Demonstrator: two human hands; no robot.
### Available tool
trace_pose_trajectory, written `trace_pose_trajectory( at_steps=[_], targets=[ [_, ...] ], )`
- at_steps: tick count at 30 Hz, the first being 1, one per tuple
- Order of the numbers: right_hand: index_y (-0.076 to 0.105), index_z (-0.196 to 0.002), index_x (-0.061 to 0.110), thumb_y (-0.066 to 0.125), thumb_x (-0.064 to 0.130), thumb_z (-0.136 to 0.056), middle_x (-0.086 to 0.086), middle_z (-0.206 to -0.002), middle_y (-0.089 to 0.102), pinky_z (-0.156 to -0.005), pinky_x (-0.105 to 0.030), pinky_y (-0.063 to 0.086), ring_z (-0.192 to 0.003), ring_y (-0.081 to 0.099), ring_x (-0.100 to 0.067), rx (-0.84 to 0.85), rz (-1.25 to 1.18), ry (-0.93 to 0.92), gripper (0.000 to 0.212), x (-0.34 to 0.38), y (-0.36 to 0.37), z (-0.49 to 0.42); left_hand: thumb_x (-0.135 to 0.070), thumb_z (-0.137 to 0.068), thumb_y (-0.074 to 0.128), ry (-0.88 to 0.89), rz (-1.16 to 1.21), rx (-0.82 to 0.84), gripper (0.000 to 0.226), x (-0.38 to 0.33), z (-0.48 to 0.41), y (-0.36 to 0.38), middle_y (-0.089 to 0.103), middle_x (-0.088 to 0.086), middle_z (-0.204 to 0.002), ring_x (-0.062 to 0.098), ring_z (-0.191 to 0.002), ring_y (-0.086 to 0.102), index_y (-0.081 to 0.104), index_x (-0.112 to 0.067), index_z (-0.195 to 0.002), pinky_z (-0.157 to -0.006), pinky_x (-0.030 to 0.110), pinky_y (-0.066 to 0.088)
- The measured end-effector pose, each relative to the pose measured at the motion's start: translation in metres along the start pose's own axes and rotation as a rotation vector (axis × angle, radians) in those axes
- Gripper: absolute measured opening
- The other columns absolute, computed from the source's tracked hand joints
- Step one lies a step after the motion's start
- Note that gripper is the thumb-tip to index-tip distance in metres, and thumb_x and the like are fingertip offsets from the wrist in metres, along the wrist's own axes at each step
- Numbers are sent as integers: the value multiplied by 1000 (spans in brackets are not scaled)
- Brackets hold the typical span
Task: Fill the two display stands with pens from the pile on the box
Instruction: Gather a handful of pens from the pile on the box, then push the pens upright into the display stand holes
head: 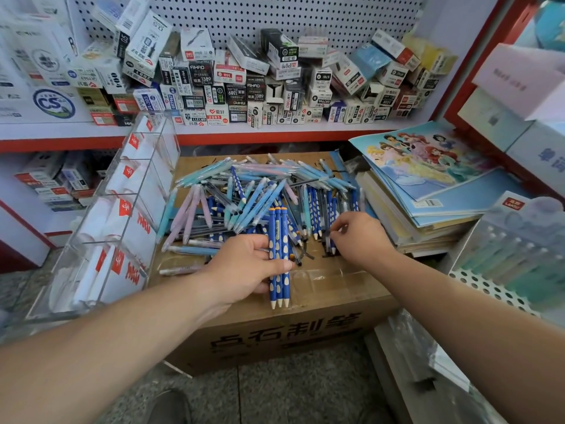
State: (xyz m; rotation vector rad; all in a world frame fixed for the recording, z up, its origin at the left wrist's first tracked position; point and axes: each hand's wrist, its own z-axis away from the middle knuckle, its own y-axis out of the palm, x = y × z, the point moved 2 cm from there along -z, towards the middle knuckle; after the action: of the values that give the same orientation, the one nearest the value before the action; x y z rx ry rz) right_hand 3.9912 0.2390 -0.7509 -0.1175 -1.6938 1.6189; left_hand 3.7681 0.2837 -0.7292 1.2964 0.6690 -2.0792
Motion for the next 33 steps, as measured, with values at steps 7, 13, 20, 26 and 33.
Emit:
trace_pose_trajectory(
  at_steps=[7,13,20,26,33],
  targets=[
    [68,-97,19,70,21,-94,-2,-88,71,-71,-34,60,-78,68,-19,22,99,-33,4,10,2,2,-8,-92,74,-3,-28,-7,37,-6,5,1,64,-30,-54,-10,-61,67,50,-35,-82,-75,29,56],
    [62,-99,10,75,22,-90,-7,-88,68,-68,-33,58,-78,66,-21,69,165,23,20,15,-3,4,-7,-92,73,-1,-6,6,38,-10,8,0,60,-32,-49,-14,-57,64,49,-34,-82,-74,26,55],
    [59,-99,10,70,8,-89,-16,-78,62,-55,-32,49,-59,56,-22,158,-416,262,15,7,-16,9,-7,-92,73,11,25,15,38,-9,8,-1,59,-32,-49,-14,-55,63,48,-34,-82,-77,28,54],
    [57,-90,13,64,9,-98,-12,-81,60,-54,-31,52,-60,63,-20,323,-731,192,11,8,-22,36,-10,-91,75,63,20,9,35,-8,3,2,65,-29,-55,-11,-59,66,51,-35,-85,-75,28,57],
    [61,-91,6,67,19,-99,-12,-73,62,-59,-29,54,-62,66,-16,249,-670,10,16,-5,-40,70,-12,-91,76,75,27,48,22,-15,-5,31,79,-13,-82,1,-79,75,66,-23,-107,-63,24,60]
  ],
)
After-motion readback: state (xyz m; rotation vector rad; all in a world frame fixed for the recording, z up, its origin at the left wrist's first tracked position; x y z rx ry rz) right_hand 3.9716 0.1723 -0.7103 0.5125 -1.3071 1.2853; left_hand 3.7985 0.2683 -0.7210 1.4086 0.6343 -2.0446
